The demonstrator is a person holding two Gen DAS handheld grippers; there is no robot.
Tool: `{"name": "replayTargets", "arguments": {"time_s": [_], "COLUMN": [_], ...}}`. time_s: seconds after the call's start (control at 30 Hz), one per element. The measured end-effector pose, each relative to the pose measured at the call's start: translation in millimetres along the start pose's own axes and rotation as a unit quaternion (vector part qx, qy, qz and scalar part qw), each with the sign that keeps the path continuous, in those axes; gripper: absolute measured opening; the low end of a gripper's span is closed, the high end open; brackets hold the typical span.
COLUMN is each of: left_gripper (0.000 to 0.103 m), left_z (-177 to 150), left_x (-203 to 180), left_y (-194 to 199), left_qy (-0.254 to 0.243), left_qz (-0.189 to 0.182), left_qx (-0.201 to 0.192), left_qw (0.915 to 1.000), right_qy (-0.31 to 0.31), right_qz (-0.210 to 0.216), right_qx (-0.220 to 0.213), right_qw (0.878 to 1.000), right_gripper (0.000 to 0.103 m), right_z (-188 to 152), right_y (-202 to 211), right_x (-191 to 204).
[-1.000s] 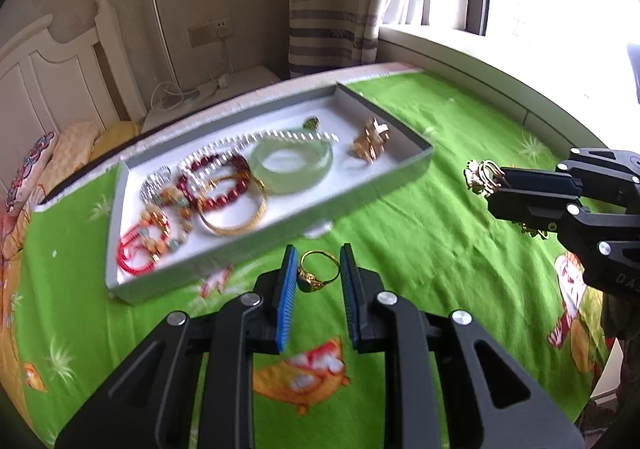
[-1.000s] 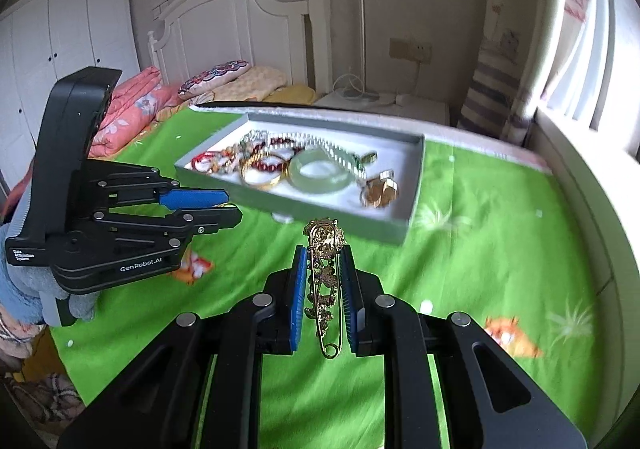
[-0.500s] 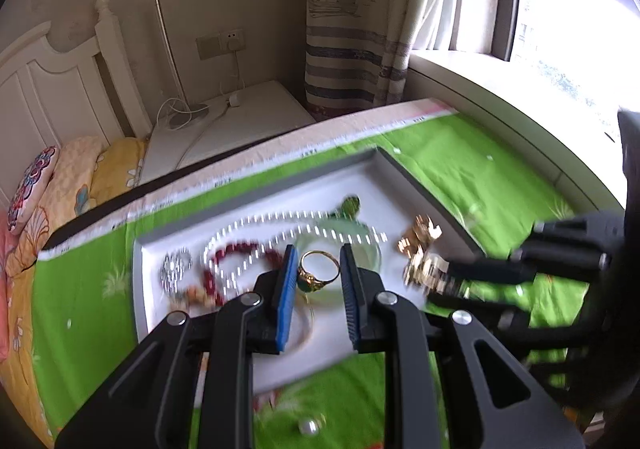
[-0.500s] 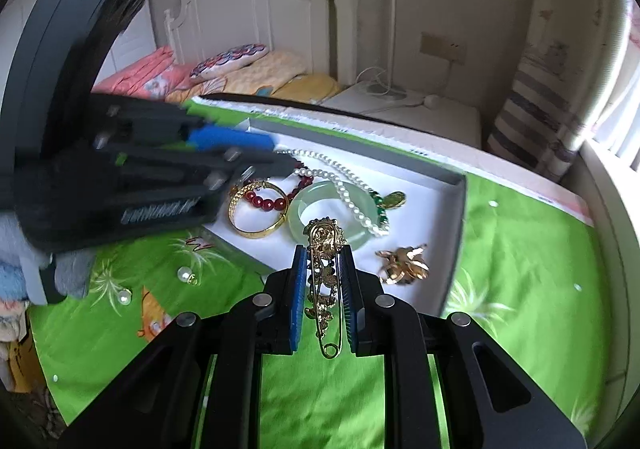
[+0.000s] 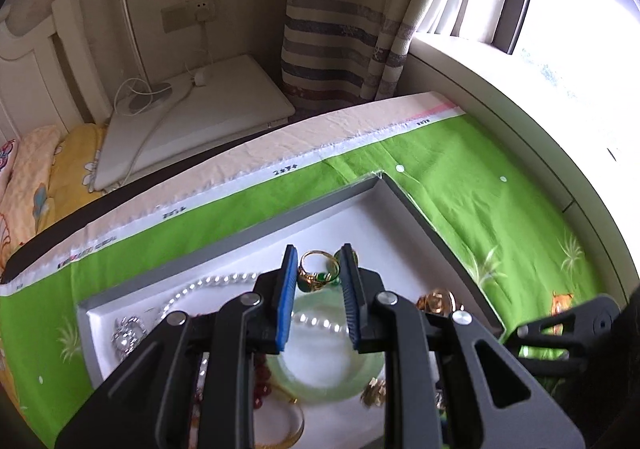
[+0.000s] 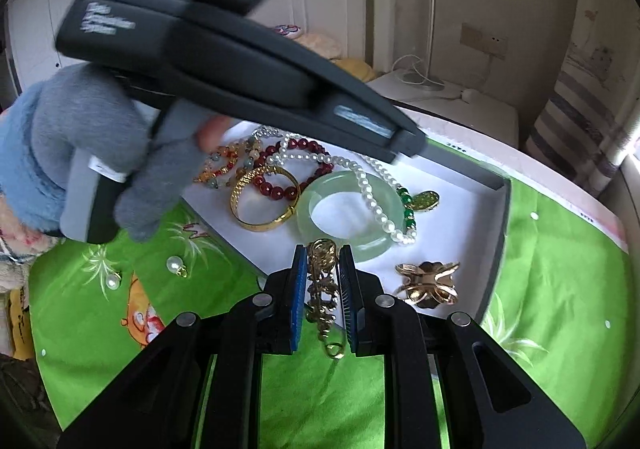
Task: Organize jewelry
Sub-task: 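Carry the hairpin and ring into the tray and open both tools, then withdraw both tools from the tray toward the two pearl earrings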
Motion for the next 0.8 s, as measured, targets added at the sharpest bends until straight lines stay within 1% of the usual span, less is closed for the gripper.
{"name": "replayTargets", "arguments": {"time_s": [0.17, 0.23, 0.27, 0.3, 0.33, 0.37, 0.4, 0.43, 0.47, 0.5, 0.53, 0.57, 0.6, 0.67, 0.7, 0.73, 0.77, 0.8], "left_gripper": [0.022, 0.022, 0.031, 0.045, 0.05, 0.055, 0.056, 0.059, 0.071, 0.086, 0.09, 0.095, 0.096, 0.101, 0.101, 0.101, 0.101, 0.101], "left_z": [4.4, 6.1, 6.6, 7.3, 7.9, 9.0, 10.4, 12.6, 14.5, 16.9, 17.7, 17.1, 13.3, 5.1, -4.0, -14.9, -27.9, -40.9], "left_x": [-13.6, -15.7, -16.1, -15.1, -14.0, -12.7, -11.5, -9.1, -6.6, -3.6, -1.5, -0.2, 1.6, 4.0, 6.4, 8.9, 11.0, 11.7], "left_y": [-5.9, -6.3, -6.5, -5.0, -2.1, 3.2, 8.5, 20.5, 31.3, 51.7, 70.3, 88.0, 112.4, 139.8, 157.6, 172.4, 184.2, 192.8], "left_qy": [-0.017, -0.016, -0.015, -0.012, -0.011, -0.014, -0.017, -0.02, -0.023, -0.025, -0.025, -0.024, -0.022, -0.019, -0.012, -0.002, 0.007, 0.014], "left_qz": [-0.009, -0.007, -0.006, -0.001, 0.005, 0.013, 0.017, 0.029, 0.042, 0.064, 0.079, 0.089, 0.102, 0.119, 0.135, 0.153, 0.169, 0.177], "left_qx": [0.001, -0.001, 0.0, 0.0, -0.003, -0.005, -0.007, -0.016, -0.027, -0.053, -0.078, -0.1, -0.125, -0.148, -0.164, -0.173, -0.175, -0.174], "left_qw": [0.9998, 0.9998, 0.9999, 0.9999, 0.9999, 0.9998, 0.9997, 0.9993, 0.9985, 0.9962, 0.9936, 0.9907, 0.9867, 0.9817, 0.9772, 0.9729, 0.9699, 0.9686], "right_qy": [0.002, -0.007, -0.01, -0.012, -0.015, -0.017, -0.021, -0.024, -0.026, -0.031, -0.036, -0.039, -0.04, -0.039, -0.04, -0.041, -0.043, -0.045], "right_qz": [0.015, 0.022, 0.022, 0.013, 0.002, -0.004, -0.012, -0.017, -0.019, -0.019, -0.018, -0.017, -0.018, -0.024, -0.03, -0.034, -0.037, -0.039], "right_qx": [-0.02, -0.02, -0.016, -0.016, -0.019, -0.023, -0.033, -0.05, -0.065, -0.083, -0.109, -0.122, -0.141, -0.157, -0.164, -0.169, -0.173, -0.174], "right_qw": [1.0, 1.0, 1.0, 1.0, 1.0, 1.0, 0.999, 0.998, 0.997, 0.996, 0.993, 0.992, 0.989, 0.987, 0.985, 0.984, 0.983, 0.983], "right_gripper": [0.018, 0.022, 0.025, 0.031, 0.034, 0.034, 0.035, 0.041, 0.047, 0.06, 0.072, 0.075, 0.078, 0.081, 0.083, 0.086, 0.086, 0.086], "right_z": [0.2, 1.4, 1.4, 1.5, 2.1, 2.4, 3.1, 3.7, 3.4, 1.7, -0.9, -2.1, -7.1, -14.9, -21.1, -27.6, -32.5, -37.7], "right_y": [6.1, 8.4, 9.7, 13.7, 20.7, 29.8, 42.1, 58.7, 71.9, 88.8, 110.4, 121.4, 139.2, 156.7, 164.5, 169.9, 172.8, 173.9], "right_x": [2.5, -1.4, -2.5, -4.3, -5.9, -6.9, -7.5, -7.0, -6.0, -3.9, -1.2, -0.4, 4.1, 9.4, 13.2, 18.3, 22.3, 26.2]}}
Point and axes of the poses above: each gripper's, at about its wrist camera, not at the fingertips, and y roughly against the way its jaws point, x to its left, z to its top, the point moved 5 cm from there along -y, roughly the way its jaws point, and after that the axes turned 7 degrees about -y, right-handed, at the moved point
